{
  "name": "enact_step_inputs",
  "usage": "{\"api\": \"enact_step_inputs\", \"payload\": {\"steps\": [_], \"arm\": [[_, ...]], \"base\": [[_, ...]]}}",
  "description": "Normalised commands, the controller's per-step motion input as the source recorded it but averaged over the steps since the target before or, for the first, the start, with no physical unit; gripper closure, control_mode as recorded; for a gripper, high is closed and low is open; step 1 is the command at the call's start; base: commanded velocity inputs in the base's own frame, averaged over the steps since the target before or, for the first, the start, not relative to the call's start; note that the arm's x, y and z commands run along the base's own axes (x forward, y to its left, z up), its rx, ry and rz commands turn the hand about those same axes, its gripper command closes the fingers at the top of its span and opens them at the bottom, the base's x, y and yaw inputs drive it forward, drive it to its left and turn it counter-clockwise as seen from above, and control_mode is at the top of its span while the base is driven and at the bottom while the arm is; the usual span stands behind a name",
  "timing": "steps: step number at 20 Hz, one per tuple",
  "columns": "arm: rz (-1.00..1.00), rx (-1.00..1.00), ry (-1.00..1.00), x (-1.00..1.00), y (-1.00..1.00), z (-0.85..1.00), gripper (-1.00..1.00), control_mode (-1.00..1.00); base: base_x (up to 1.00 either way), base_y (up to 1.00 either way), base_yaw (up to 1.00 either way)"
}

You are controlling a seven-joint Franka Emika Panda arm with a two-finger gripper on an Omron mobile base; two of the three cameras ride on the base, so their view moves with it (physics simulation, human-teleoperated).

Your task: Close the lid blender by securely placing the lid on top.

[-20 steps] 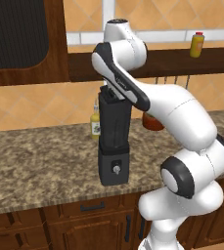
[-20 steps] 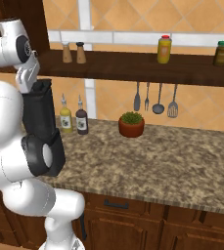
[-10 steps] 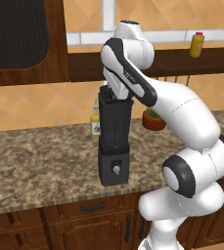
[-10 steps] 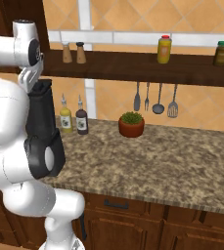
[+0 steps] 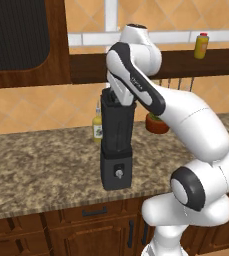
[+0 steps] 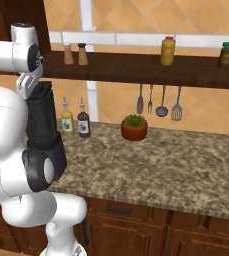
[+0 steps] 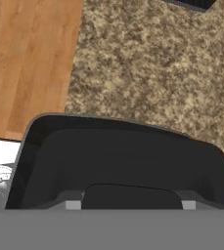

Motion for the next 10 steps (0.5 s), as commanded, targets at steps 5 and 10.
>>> {"api": "enact_step_inputs", "payload": {"steps": [5,10], "arm": [[-0.01,0.09,0.03,0.0,0.0,0.07,1.0,-1.0],[0.0,0.09,0.11,0.0,0.0,-0.02,1.0,-1.0]], "base": [[0.0,0.0,0.0],[0.0,0.0,0.0]]}}
